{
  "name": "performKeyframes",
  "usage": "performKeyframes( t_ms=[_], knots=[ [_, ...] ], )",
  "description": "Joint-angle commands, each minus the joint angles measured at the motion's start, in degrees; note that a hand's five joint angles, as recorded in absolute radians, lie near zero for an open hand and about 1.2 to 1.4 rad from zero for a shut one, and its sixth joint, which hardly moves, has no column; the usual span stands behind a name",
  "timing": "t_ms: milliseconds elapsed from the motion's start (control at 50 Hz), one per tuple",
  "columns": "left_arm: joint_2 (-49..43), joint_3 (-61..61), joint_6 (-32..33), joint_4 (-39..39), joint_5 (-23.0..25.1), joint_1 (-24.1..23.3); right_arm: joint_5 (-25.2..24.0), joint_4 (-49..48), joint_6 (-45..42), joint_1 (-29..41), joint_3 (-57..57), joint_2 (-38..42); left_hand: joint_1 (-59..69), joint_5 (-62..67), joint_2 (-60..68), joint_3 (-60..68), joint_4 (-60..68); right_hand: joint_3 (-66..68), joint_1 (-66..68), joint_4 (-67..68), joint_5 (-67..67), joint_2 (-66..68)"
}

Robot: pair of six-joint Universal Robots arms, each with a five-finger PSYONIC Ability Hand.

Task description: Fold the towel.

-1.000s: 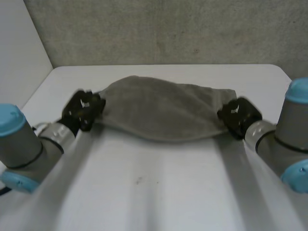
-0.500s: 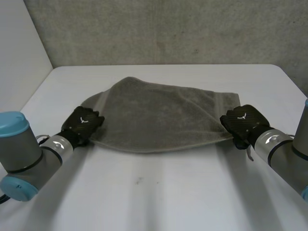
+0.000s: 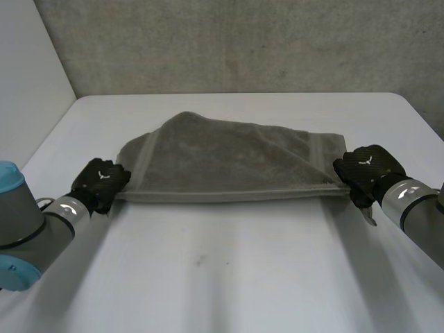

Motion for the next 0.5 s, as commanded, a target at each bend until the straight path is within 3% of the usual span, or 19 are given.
performKeyframes(
  t_ms=[20,120,280,420,460,500],
  knots=[
    [9.6,-2.84,-0.01,-5.09,-1.14,-0.29,0.34,3.28,0.2,-0.56,-1.85,-2.09,14.13,12.33,11.3,11.45,11.42,11.8,24.59,11.58,13.36,12.33],
    [27.65,-2.75,-0.44,-14.99,-1.58,1.03,-0.19,17.57,-0.15,-4.85,-9.21,-16.21,14.13,12.33,11.3,11.45,11.42,11.8,24.59,11.58,13.36,12.33],
    [44.73,0.41,-0.97,-28.36,-0.88,3.14,-3.0,33.93,-2.68,-8.11,-20.73,-22.57,14.13,12.33,11.3,11.45,11.42,11.8,24.59,11.58,13.36,12.33],
    [40.12,-0.29,-1.76,-31.54,-0.79,2.97,-3.89,39.75,-10.94,-9.17,-19.27,-20.3,14.13,12.33,11.3,11.45,11.42,11.8,24.59,11.58,13.36,12.33],
    [36.49,-0.2,-1.59,-31.72,-0.79,2.61,-3.36,39.76,-12.72,-8.99,-17.94,-17.56,14.13,12.33,11.3,11.45,11.42,11.8,24.59,11.58,13.36,12.33],
    [29.15,0.85,-1.24,-31.63,-0.96,1.83,-2.57,39.85,-14.47,-8.47,-17.85,-9.43,14.13,12.33,11.3,11.45,11.42,11.8,24.59,11.58,13.36,12.33]
  ],
)
